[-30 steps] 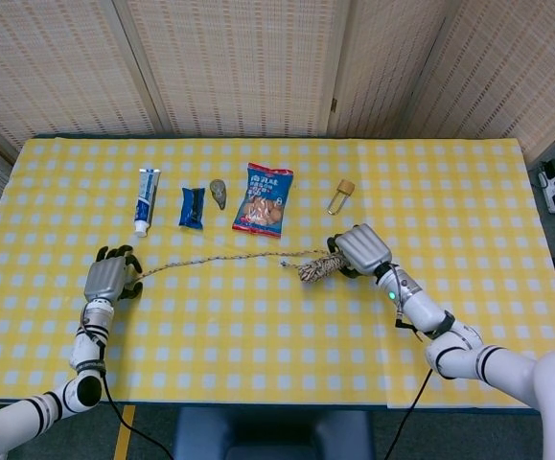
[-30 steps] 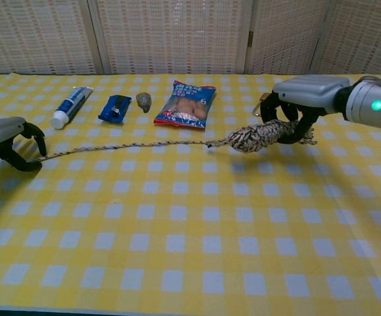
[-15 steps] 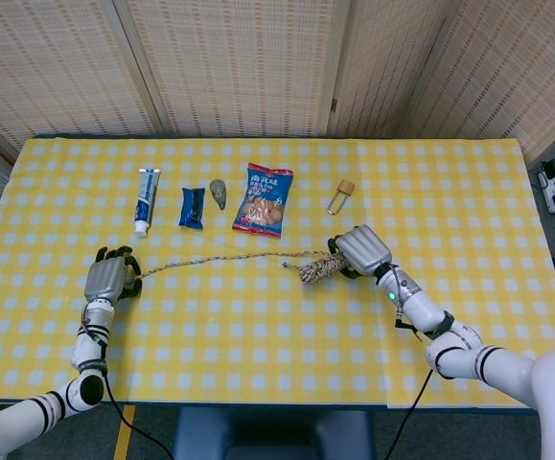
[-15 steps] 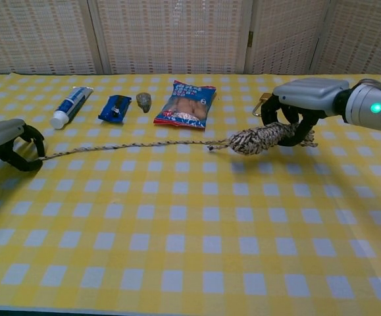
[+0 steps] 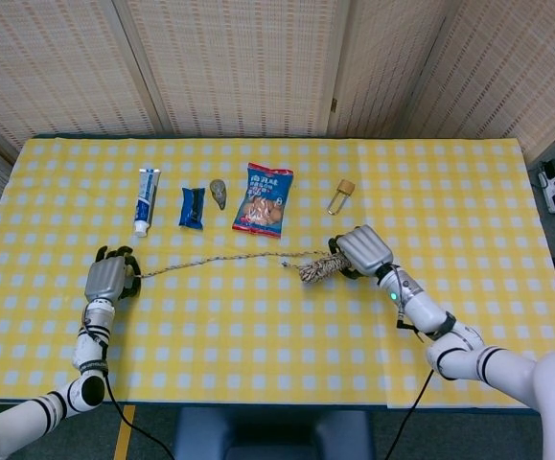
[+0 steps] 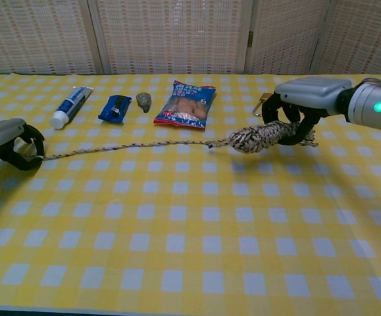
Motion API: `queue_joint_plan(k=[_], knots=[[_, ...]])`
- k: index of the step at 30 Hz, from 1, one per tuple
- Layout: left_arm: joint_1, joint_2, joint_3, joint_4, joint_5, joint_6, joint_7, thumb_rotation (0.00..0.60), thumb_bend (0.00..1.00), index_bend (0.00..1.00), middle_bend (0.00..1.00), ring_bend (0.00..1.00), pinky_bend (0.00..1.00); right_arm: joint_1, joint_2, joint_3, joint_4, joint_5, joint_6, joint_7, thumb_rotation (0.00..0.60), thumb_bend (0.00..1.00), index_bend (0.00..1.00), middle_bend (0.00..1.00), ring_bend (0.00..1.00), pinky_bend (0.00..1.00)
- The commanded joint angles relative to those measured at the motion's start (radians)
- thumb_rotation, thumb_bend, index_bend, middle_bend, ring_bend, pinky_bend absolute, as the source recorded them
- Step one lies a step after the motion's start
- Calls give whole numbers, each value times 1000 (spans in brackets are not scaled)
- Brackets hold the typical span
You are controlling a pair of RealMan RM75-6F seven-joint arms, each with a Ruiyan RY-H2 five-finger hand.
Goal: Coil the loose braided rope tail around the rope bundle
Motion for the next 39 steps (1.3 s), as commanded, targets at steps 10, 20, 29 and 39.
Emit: queue_joint_plan(k=[10, 20, 29, 39], knots=[[23, 147, -38, -199, 135, 115, -76, 600, 558, 628, 273, 246, 15, -34, 56, 6, -125, -70, 117, 110, 600, 489, 775, 615, 666, 510], [-7, 364, -128, -545, 168, 106, -112, 600, 557, 628, 279, 250, 32, -12, 31, 7, -245, -94, 110, 125, 600, 489, 783, 631, 681, 538], [-80, 435, -198, -721, 116, 93, -80, 600, 557, 628, 279, 250, 33, 13, -61, 46, -266, 7, 67, 17, 600, 508, 802, 657, 727, 576], [-108, 502, -199, -911, 139, 106, -77, 600, 557, 627, 278, 250, 33, 19, -216, 132, -221, 176, 80, -4, 600, 520, 823, 671, 747, 593]])
